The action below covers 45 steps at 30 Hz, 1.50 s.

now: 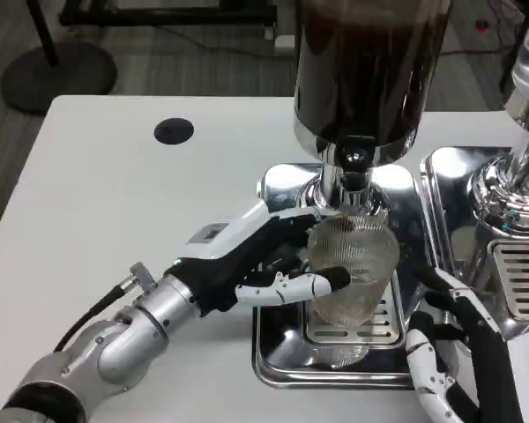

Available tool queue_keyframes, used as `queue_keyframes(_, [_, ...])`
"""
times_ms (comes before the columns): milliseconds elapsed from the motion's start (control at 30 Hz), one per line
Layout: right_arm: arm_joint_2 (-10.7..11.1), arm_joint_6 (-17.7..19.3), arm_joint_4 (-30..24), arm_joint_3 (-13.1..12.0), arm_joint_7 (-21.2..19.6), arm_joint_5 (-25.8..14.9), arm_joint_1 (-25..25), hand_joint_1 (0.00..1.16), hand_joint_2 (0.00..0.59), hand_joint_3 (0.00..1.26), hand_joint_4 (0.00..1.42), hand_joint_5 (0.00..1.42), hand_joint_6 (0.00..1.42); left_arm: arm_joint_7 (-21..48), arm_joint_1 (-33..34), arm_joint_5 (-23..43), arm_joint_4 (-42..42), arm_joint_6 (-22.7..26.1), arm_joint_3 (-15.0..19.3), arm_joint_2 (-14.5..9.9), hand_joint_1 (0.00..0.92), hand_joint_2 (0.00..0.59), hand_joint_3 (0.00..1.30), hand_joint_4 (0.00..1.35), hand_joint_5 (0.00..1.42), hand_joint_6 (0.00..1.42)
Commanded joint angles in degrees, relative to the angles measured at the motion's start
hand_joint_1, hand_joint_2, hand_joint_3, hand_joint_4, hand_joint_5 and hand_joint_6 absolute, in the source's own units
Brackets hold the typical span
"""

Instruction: Grasp the cup under the faucet to collect the drink, then remove the cup.

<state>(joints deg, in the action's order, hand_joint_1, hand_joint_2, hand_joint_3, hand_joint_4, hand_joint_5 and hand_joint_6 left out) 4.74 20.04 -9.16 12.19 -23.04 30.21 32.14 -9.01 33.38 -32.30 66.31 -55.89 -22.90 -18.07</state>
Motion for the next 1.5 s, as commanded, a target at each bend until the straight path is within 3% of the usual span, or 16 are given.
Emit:
queue_keyframes(33, [-0.1,1.1,0.5,-0.2,-0.3,-0.2,-0.4,0.37,0.488,0.27,0.22,0.26,0.42,-0.4,0.6,-0.4,-0.7,-1.0,-0.1,-1.2,0.038,0.102,0.22,0.11,0.26,0.25])
queue_keyframes(233, [0.0,1.2,0.8,-0.1,-0.2,-0.3,-1.1,0.38,0.486,0.27,0.22,0.26,0.42,0.6,-0.1,0.8,-1.5,-2.8,0.4,-2.6,0.015,0.081,0.19,0.05,0.18,0.22])
queue_keyframes(533, [0.0,1.6,1.4,-0.3,-0.5,0.0,-1.3,0.39,0.485,0.27,0.22,0.26,0.42,5.9,-4.4,7.5,-4.9,-8.3,5.1,-8.3,0.015,0.076,0.16,0.02,0.16,0.22])
queue_keyframes(633, [0.0,1.7,1.5,-0.4,-0.6,0.0,-1.3,0.40,0.485,0.27,0.22,0.26,0.42,10.2,-5.8,12.7,-6.8,-10.0,7.8,-11.1,0.042,0.092,0.16,0.05,0.15,0.24])
queue_keyframes(733, [0.1,1.8,1.6,-0.4,-0.6,0.0,-1.3,0.40,0.485,0.27,0.22,0.26,0.42,17.1,-5.7,18.5,-8.5,-9.4,9.2,-12.2,0.048,0.092,0.15,0.05,0.15,0.24])
queue_keyframes(867, [0.3,1.7,1.6,-0.7,-0.5,0.1,-1.7,0.40,0.485,0.27,0.22,0.26,0.42,31.3,-4.6,29.8,-12.9,-5.7,10.5,-12.3,0.070,0.103,0.12,0.09,0.16,0.26])
queue_keyframes(1000, [0.2,1.6,1.6,-0.8,-0.6,0.1,-1.8,0.40,0.485,0.27,0.22,0.26,0.42,39.2,-4.9,36.1,-17.2,-2.4,12.0,-11.6,0.068,0.094,0.11,0.11,0.16,0.25])
queue_keyframes(1500, [0.3,1.1,1.6,-1.2,-1.3,1.3,-1.7,0.41,0.485,0.28,0.22,0.25,0.39,52.7,-3.9,43.1,-25.7,4.5,16.1,-9.1,0.042,0.086,0.12,0.11,0.17,0.24])
